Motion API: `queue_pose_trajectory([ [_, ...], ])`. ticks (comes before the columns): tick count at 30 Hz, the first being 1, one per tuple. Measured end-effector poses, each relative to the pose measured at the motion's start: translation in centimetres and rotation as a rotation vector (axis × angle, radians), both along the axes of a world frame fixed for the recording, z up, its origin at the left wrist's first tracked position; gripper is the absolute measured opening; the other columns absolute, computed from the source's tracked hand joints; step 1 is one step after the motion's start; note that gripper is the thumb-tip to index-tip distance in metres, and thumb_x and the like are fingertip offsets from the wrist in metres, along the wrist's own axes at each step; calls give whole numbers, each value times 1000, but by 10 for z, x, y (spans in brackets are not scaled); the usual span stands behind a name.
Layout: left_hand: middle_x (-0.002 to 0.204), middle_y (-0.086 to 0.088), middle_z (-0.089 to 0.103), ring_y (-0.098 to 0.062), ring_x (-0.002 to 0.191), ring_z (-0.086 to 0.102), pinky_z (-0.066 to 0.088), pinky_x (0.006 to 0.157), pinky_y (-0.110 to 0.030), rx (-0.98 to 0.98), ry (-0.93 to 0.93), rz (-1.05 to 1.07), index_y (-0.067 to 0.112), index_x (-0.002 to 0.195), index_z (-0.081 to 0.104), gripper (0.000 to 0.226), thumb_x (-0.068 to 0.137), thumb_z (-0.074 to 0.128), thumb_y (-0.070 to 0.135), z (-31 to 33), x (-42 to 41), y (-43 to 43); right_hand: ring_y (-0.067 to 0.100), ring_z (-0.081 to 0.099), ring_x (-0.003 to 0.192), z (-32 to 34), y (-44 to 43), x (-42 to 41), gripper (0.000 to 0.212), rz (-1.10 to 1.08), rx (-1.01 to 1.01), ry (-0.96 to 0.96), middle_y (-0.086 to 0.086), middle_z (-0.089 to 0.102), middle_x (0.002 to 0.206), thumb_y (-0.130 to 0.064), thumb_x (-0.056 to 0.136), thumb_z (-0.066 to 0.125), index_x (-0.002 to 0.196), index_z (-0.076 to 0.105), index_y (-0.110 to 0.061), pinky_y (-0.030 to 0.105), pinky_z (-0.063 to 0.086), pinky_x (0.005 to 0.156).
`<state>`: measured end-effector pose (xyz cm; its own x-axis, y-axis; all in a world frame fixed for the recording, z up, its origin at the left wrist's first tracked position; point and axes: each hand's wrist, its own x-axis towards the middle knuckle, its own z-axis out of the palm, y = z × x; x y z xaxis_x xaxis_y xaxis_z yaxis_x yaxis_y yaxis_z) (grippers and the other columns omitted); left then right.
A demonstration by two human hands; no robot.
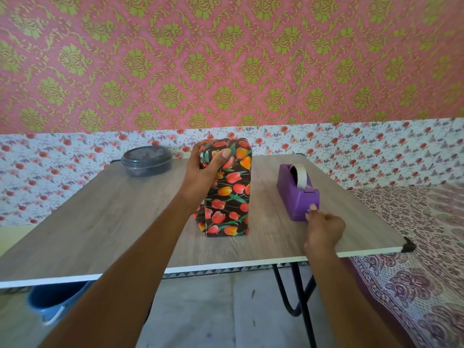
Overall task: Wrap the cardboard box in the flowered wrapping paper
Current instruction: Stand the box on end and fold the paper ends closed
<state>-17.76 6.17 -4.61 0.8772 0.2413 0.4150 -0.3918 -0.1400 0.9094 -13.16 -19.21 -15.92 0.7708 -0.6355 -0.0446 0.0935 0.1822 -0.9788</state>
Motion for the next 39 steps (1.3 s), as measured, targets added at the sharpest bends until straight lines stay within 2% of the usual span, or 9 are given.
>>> queue_pose_trajectory([
  [5,118,10,70,-10,101,73,60,80,-28,-8,2,-8,61,116,50,56,68,72,79,0,-3,-1,24,68,92,17,7,-22,15,135,-11,-195,6,70,93,-8,93,71,84,68,-20,31,55,74],
  [13,102,20,74,-2,91,74,57,67,-15,-71,5,-48,72,101,51,37,73,75,68,0,-9,-4,26,54,61,120,48,-47,3,535,-274,-631,14,59,71,2,95,65,93,65,-1,39,50,59],
  [16,98,30,71,0,89,74,56,64,-13,-94,2,-65,75,98,49,36,75,76,64,2,-11,-3,14,46,52,164,69,-47,30,683,-395,-684,12,57,65,-2,93,71,119,71,-15,30,43,55],
  [18,100,25,72,-4,89,74,56,65,-14,-104,-17,-75,68,104,52,37,78,77,60,1,-11,-3,4,49,49,189,81,-42,64,792,-510,-642,14,64,65,-6,90,76,147,53,-23,15,45,59],
  [20,105,18,74,-9,93,75,58,68,-17,-109,-27,-80,53,118,54,47,79,78,59,1,-10,-4,0,54,47,211,94,-34,73,846,-602,-504,4,71,65,-11,85,82,149,50,-21,14,45,57],
  [25,110,11,74,-12,98,75,59,74,-19,-121,-57,-81,43,123,56,48,82,79,52,1,-7,-3,15,56,48,239,127,-16,29,993,-604,-120,28,75,90,-2,83,82,103,66,11,24,35,38],
  [33,112,15,73,-8,101,73,58,75,-18,-120,-58,-77,45,125,55,57,76,80,61,-1,-2,-2,10,48,46,256,146,3,51,1060,-801,130,19,78,88,-7,75,89,112,61,13,19,26,34],
  [36,114,17,71,-7,102,73,58,75,-18,-114,-56,-65,45,129,52,63,76,79,64,-3,0,-1,5,42,35,262,155,5,35,1080,-938,218,8,72,63,-11,75,91,98,72,7,16,25,34],
  [39,113,20,71,-4,103,71,57,75,-16,-101,-64,-62,50,125,52,59,75,79,65,-4,-1,-2,4,46,41,269,160,8,19,1113,-989,297,11,77,81,-9,76,89,84,76,3,15,28,36],
])
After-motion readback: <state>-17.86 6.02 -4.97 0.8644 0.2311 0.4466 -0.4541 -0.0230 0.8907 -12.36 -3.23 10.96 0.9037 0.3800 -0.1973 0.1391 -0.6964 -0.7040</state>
